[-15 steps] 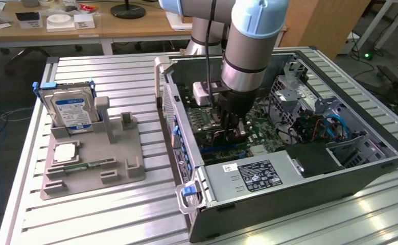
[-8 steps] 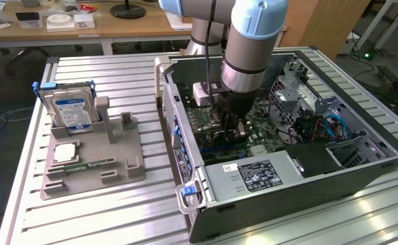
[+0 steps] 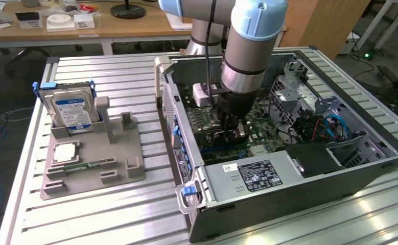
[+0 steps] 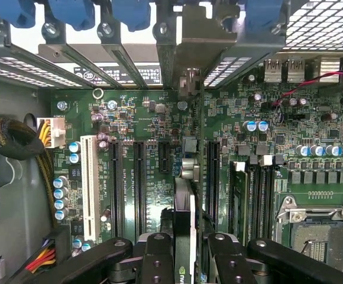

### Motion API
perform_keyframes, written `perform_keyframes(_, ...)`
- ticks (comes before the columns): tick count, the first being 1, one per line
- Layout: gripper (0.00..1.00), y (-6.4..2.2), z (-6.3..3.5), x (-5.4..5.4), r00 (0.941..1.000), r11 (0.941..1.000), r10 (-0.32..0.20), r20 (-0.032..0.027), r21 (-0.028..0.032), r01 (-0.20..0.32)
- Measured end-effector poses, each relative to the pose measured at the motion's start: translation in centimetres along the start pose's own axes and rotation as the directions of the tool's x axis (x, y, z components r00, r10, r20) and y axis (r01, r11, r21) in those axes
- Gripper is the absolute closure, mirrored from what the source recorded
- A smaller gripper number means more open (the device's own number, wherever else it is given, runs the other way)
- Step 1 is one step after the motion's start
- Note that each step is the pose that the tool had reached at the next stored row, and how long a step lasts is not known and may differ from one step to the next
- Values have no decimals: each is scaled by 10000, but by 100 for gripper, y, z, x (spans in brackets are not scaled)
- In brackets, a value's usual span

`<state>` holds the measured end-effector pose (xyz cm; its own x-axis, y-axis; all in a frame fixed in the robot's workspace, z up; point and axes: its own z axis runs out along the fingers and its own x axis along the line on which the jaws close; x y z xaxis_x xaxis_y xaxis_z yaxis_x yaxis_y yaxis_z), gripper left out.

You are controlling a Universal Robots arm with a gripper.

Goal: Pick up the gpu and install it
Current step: 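Insert the gpu into the slot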

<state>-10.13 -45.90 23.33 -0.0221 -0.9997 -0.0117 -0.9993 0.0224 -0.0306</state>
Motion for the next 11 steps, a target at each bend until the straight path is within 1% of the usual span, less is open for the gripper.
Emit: perform_keyframes(11, 73, 0, 0, 0, 10000, 10000, 0, 1, 0, 0)
